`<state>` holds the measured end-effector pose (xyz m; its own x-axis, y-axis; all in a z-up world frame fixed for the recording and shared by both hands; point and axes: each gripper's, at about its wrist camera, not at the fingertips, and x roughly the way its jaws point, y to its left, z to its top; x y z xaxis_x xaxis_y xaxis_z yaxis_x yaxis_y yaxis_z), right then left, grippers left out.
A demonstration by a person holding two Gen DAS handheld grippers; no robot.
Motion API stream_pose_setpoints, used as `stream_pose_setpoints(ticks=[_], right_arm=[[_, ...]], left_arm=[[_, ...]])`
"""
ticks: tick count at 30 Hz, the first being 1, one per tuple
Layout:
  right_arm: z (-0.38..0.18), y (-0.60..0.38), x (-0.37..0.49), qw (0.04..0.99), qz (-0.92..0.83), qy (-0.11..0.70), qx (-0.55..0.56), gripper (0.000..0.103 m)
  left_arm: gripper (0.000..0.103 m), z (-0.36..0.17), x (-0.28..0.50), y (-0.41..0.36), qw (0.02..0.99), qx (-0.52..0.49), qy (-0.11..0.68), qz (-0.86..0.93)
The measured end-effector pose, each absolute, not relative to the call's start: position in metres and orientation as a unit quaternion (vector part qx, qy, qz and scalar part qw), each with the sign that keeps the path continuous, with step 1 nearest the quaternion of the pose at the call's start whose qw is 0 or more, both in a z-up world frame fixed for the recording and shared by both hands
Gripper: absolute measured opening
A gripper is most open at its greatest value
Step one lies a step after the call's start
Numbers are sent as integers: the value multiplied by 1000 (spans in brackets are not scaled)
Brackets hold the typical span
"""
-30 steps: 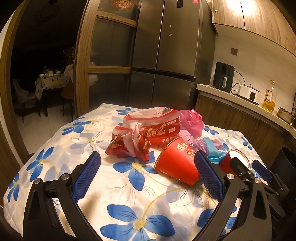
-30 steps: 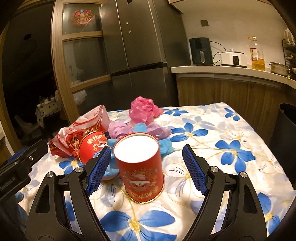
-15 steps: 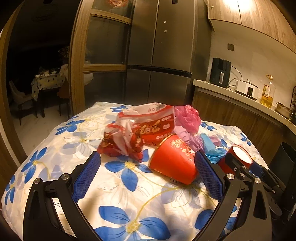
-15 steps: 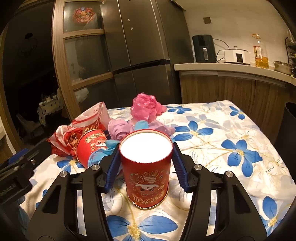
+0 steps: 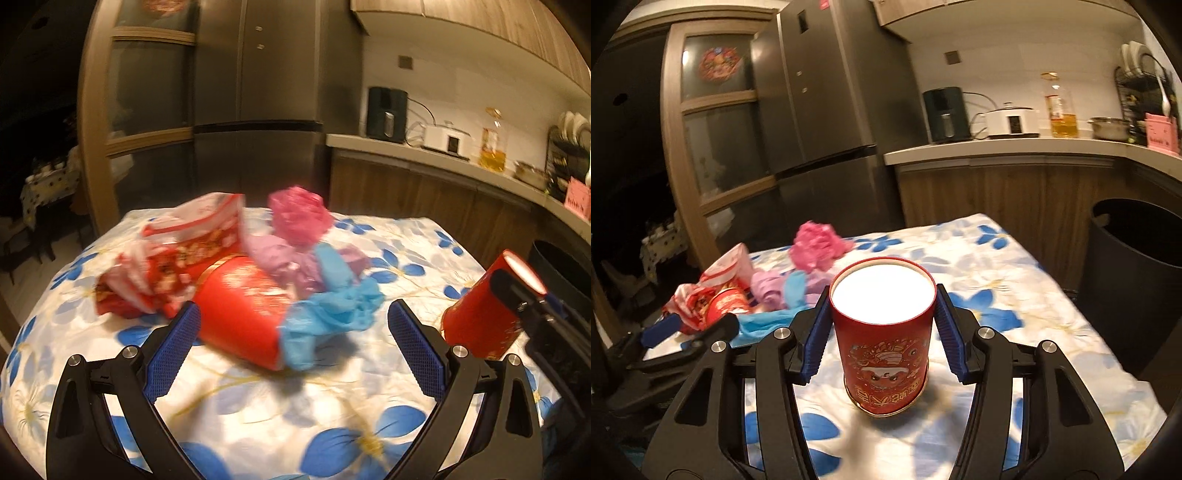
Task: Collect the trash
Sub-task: 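Grasp the upright red paper cup with the right gripper while the left grasps the blue glove, then carry the red cup and blue glove with both grippers over the black bin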
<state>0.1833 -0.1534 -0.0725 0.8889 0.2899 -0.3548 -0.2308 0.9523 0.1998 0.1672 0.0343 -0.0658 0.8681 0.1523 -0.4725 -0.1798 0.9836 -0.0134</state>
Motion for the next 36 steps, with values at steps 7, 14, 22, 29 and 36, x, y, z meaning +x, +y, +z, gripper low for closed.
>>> stream_pose_setpoints(ticks=[7,14,22,29,36], right_arm=[[-72,-180,184,969,119,197,94,53],[-74,-191,185,968,112,199,102,53],[-72,-194,185,969,108,195,103,53],[-69,-193,183,970,108,192,105,53],[-63,-198,178,970,109,184,113,53]], left_arm=[[91,-68,197,6,962,10,262,81],[72,-87,219,-7,947,29,309,85],[14,-105,231,6,929,-6,362,76],[0,-100,211,18,937,-56,342,39],[0,-68,173,25,954,-85,287,17]])
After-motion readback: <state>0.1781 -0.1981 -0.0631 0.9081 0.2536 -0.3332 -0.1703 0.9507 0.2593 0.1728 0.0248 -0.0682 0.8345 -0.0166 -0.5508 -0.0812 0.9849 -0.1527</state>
